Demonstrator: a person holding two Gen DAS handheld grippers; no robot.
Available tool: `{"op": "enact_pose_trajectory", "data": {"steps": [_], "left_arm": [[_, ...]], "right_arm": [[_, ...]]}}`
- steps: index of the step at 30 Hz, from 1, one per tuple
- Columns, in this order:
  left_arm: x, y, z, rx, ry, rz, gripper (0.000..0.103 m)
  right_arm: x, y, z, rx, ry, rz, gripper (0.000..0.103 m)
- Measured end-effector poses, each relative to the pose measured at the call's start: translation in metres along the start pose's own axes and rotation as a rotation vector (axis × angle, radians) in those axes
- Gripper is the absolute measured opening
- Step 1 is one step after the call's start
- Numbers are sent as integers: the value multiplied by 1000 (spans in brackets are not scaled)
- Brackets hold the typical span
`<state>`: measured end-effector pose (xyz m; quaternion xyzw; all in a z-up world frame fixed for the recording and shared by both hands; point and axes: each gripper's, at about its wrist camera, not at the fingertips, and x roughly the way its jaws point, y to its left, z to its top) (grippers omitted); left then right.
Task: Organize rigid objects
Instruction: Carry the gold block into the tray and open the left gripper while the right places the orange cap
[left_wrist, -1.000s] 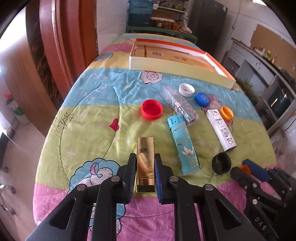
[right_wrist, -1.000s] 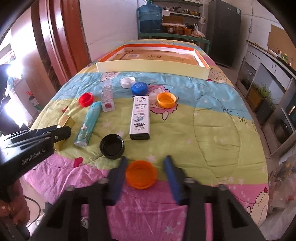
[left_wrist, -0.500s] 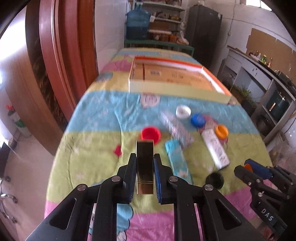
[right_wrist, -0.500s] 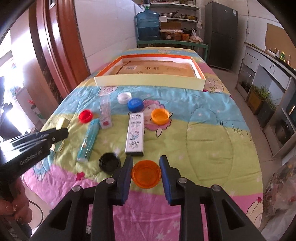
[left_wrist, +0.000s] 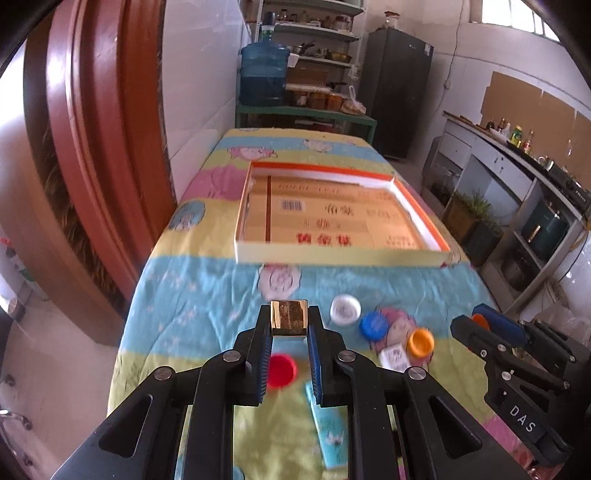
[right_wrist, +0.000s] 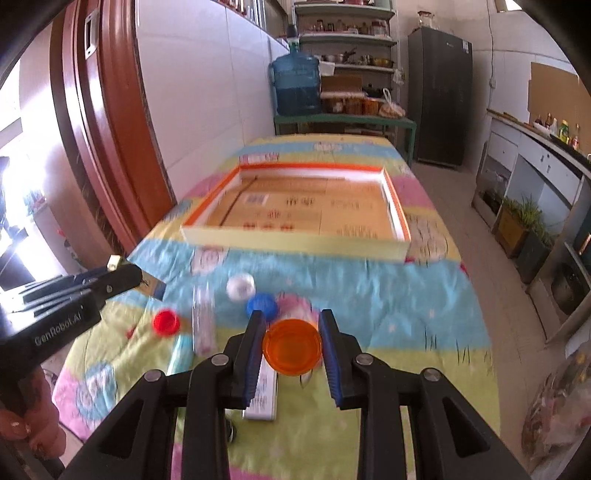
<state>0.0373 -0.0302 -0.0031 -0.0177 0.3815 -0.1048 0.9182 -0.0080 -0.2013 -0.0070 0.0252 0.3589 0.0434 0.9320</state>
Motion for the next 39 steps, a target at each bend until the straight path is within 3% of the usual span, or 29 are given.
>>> {"op": "enact_pose_trajectory", "data": {"steps": [10,19,28,39], "left_arm": [[23,-9,60,32,-34,-2,18],[81,-6,106,56,36,11,18],[132,-2,124,40,74,26,18],[175,0,119,30,135,5,18]], "right_arm": [[23,-14,57,-10,-46,7,30],[65,-37,97,-19,-14,16,30],[121,-52,113,-13,54,10,30],[163,-54,114,4,113,18,30]]}}
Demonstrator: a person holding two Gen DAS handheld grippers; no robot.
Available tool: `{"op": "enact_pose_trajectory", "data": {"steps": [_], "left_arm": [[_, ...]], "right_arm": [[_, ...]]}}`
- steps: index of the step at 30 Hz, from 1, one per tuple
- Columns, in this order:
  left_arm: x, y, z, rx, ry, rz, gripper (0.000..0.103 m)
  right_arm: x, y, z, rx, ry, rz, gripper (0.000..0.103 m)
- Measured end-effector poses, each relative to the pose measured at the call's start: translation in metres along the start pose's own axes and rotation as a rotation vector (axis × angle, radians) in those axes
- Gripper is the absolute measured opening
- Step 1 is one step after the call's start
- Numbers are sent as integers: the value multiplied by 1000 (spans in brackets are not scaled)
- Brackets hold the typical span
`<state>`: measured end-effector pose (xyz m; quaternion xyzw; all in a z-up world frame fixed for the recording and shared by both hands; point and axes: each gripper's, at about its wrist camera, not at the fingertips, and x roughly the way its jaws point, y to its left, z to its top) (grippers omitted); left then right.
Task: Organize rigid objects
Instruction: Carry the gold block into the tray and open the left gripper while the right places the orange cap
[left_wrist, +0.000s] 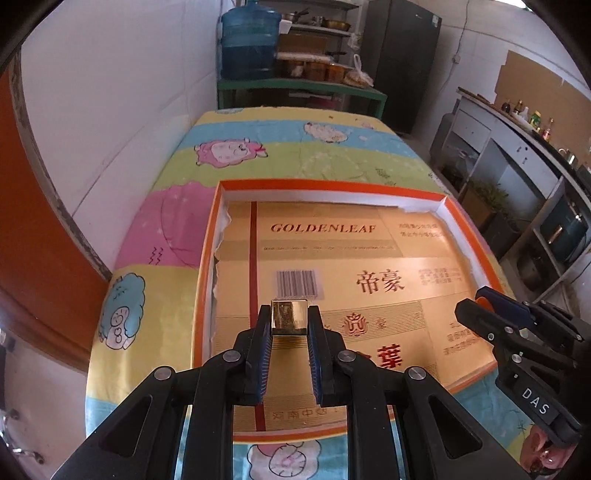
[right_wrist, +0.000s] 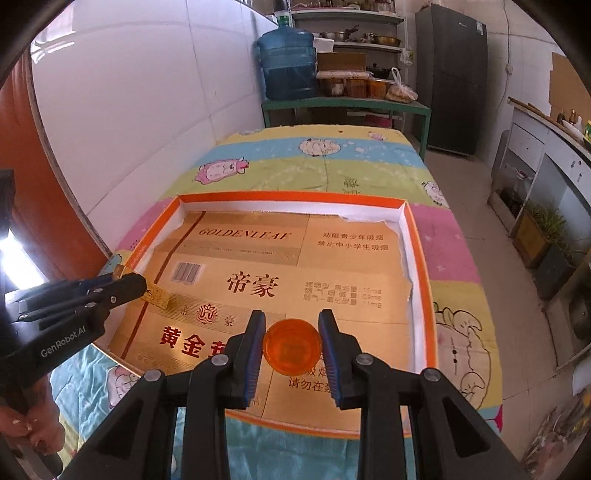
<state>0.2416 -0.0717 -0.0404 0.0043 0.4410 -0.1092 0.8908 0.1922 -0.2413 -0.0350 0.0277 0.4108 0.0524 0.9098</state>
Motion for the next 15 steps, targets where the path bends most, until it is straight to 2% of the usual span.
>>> {"op": "enact_pose_trajectory", "data": {"steps": [15], "left_arm": [[8,-3,-6,34,-25,21,18]], "right_arm": [[21,4,-4,-3,34,-14,30]]}}
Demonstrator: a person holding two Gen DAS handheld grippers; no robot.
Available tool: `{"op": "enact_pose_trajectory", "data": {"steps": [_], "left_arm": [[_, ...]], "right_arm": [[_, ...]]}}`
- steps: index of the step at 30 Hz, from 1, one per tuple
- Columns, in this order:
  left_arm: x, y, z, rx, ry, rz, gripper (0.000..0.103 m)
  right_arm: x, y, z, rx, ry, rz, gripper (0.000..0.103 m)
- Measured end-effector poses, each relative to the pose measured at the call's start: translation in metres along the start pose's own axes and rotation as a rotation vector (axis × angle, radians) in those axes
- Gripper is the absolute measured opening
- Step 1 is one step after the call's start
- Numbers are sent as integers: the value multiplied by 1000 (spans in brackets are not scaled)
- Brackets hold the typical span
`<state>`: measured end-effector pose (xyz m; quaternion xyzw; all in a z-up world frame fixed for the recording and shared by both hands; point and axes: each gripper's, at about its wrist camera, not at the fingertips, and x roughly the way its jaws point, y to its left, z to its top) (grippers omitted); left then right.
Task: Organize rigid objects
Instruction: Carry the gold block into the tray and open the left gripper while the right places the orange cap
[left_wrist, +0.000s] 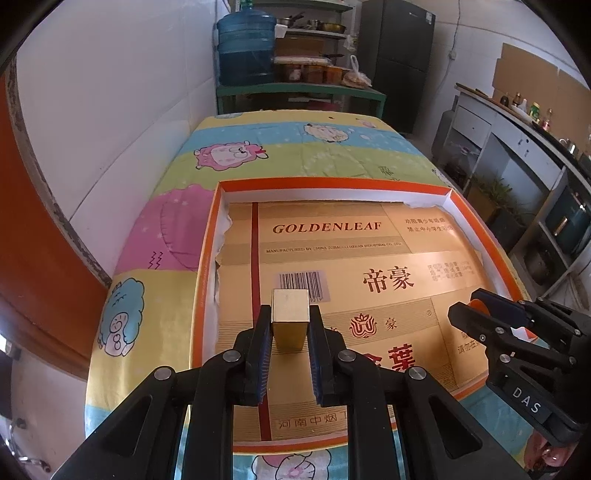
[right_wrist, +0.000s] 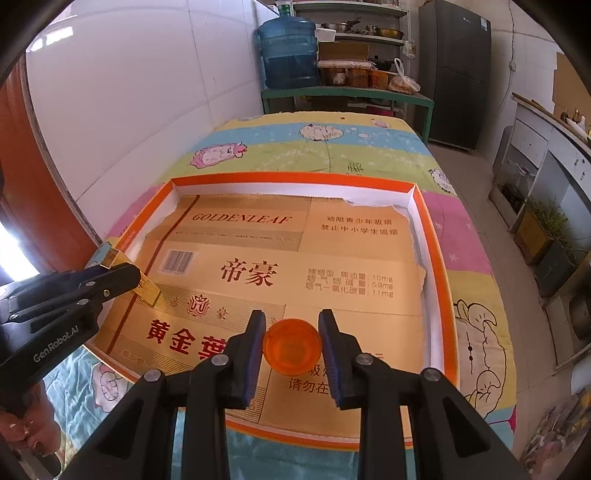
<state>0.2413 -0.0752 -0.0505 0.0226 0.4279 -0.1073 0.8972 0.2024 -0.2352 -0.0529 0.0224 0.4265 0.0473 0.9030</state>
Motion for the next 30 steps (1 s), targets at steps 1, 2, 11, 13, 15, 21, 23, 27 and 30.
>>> {"op": "enact_pose_trajectory", "data": {"steps": [1,2,11,13,15,21,23,27,30], "left_arm": [[2,1,0,-3,6,-5,18],[4,2,-1,-9,11,-9,18],[25,13,-8,-33,54,-23,19],[25,14,-9,-35,51,-29,19],[26,16,-10,-29,52,-38,20],[25,9,-12,49,60,-82,40],[24,5,-13,77,65,-119,58],[22,-6,-17,119,64,-110,71],[12,1,-19,70,31,-125,72]], "right_arm": [[1,0,0,-1,2,-2,30],[3,0,-1,-3,4,-5,30],[14,0,-6,-12,23,-27,31],[15,-1,-7,-8,25,-26,31],[17,-1,-8,-9,29,-29,31],[18,3,-8,-23,27,-44,31],[17,3,-8,-20,25,-46,32],[12,1,-10,-9,13,-46,40],[2,0,-11,2,-10,-47,42]]}}
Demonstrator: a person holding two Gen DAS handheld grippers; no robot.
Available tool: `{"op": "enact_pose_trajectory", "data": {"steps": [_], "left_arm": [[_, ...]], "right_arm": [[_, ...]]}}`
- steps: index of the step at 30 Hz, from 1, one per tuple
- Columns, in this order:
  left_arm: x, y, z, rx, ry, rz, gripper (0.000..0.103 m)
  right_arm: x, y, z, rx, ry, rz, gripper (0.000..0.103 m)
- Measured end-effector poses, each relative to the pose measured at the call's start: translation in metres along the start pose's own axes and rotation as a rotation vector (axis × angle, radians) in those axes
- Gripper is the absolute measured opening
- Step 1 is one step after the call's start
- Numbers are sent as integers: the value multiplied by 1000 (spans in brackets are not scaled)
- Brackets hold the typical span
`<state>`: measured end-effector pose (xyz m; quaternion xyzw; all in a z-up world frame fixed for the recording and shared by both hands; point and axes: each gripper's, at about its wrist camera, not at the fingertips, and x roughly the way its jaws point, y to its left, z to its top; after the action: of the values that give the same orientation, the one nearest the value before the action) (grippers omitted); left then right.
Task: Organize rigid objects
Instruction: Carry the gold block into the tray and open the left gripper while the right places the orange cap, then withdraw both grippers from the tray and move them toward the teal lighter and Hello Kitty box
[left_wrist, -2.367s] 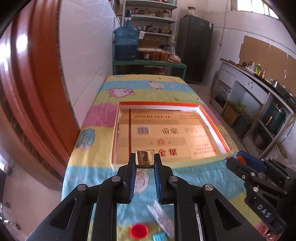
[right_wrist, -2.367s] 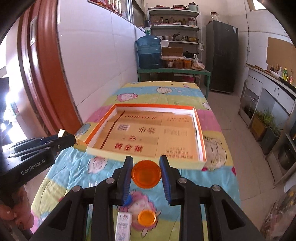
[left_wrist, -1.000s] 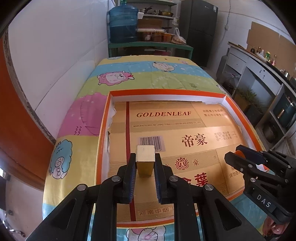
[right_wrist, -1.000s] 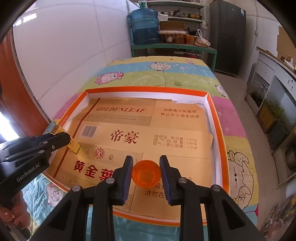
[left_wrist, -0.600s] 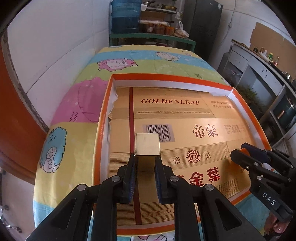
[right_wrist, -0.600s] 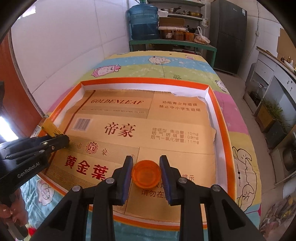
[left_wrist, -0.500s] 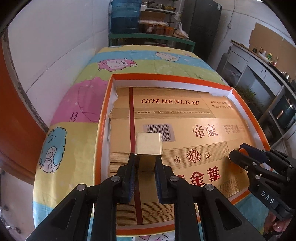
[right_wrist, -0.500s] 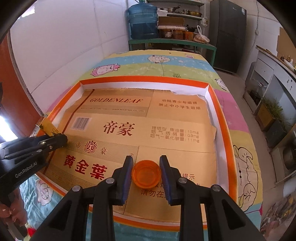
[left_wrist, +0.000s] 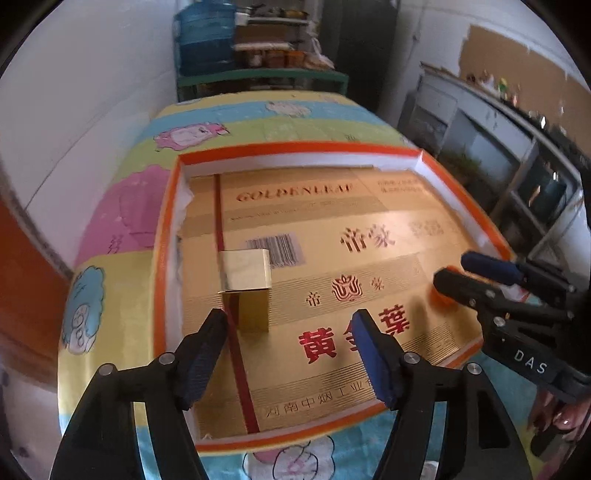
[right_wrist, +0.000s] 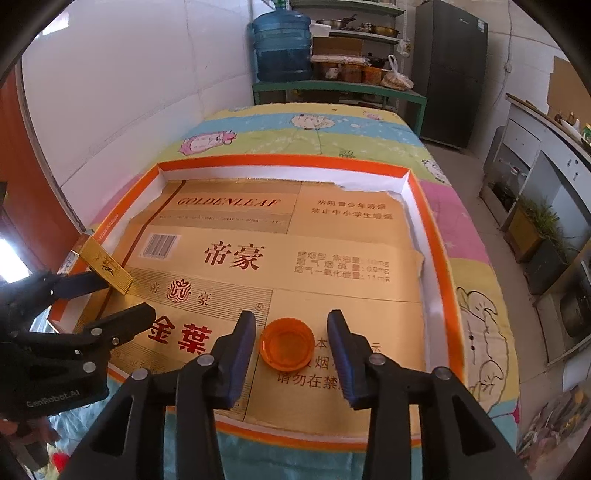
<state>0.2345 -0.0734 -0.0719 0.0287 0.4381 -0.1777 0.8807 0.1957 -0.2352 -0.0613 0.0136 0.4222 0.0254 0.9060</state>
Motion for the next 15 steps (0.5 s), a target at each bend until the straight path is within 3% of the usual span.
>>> {"op": "enact_pose_trajectory", "data": {"steps": [10,15], "left_arm": [[-59,12,-18,-46,-116,-28,71],[-83,8,-30,-43,-143,16,71]], "right_arm": [[-38,1,-16,39,-64,14,46],[-55,4,-27,50,-70,20,46]]}}
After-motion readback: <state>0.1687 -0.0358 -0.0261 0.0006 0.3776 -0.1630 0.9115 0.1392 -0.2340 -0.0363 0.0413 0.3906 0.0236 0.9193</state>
